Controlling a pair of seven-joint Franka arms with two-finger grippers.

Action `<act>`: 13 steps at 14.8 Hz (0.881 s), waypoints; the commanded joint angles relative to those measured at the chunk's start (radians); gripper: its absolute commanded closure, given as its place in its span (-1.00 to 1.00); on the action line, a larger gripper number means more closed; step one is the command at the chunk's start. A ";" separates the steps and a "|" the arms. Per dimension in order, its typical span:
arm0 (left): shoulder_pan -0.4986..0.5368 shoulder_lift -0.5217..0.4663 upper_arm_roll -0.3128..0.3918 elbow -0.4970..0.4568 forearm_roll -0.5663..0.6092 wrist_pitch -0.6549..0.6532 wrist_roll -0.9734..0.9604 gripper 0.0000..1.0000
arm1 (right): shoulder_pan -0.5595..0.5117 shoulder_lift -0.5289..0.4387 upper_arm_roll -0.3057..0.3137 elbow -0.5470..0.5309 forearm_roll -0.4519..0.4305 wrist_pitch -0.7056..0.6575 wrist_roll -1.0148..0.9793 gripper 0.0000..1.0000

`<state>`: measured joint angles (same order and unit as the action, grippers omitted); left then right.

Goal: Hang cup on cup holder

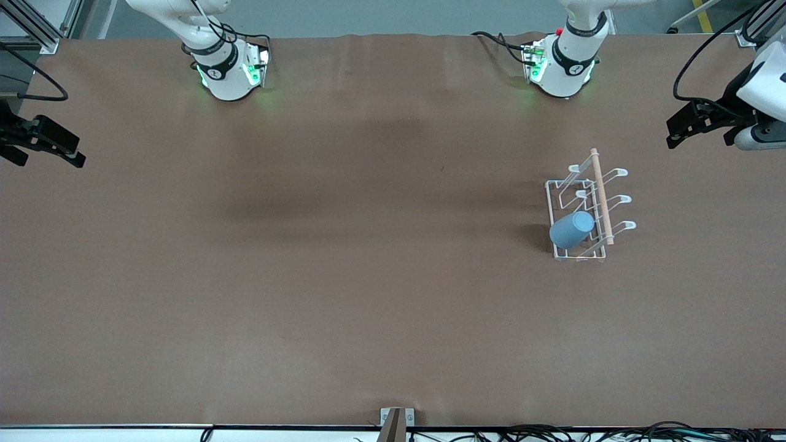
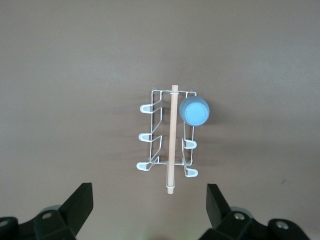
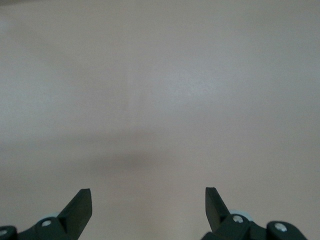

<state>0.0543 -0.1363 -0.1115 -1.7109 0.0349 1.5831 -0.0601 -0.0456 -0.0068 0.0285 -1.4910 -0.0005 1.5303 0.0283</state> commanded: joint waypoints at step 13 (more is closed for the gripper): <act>0.001 0.000 -0.002 0.053 -0.064 -0.043 0.053 -1.00 | -0.014 -0.010 0.013 -0.012 -0.013 0.002 -0.013 -1.00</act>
<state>0.0518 -0.1364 -0.1157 -1.6780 -0.0157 1.5659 -0.0064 -0.0457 -0.0069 0.0289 -1.4910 -0.0005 1.5303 0.0274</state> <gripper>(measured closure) 0.000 0.000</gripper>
